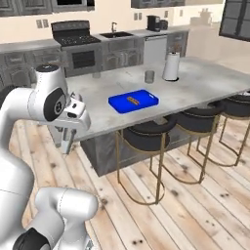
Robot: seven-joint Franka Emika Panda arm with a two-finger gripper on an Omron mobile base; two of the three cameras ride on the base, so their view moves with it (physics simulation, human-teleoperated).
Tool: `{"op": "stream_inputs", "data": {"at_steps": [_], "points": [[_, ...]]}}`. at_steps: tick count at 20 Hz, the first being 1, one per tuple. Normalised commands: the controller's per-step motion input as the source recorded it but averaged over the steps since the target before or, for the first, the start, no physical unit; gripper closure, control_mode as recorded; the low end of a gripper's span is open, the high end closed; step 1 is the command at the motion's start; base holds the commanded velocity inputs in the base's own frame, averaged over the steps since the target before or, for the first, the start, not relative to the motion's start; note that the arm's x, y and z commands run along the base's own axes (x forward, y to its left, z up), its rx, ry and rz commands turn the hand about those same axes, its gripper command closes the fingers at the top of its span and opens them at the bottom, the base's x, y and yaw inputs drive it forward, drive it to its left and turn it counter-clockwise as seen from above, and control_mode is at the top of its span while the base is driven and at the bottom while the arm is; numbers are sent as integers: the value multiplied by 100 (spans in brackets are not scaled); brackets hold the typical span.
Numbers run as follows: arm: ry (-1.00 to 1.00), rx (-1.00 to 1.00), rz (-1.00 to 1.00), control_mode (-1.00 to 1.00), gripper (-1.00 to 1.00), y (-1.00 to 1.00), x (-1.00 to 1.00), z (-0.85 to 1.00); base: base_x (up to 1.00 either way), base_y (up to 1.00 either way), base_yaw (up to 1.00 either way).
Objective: Take the tongs from the drawer on the right and place them on the dining counter next to the tray containing the hot dog.
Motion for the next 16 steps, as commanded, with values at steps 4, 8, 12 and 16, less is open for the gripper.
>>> {"op": "stream_inputs", "data": {"at_steps": [4, 8, 12, 16], "points": [[0, 0, 0, 100, 100, 0, 0, 0, 60, -50, 70], [0, 0, 0, 100, 100, 0, 0, 0, 41, -51, 42], [0, 0, 0, 100, 100, 0, 0, 0, 19, -34, 18], [0, 0, 0, 100, 100, 0, 0, 0, 10, -7, 1]]}}
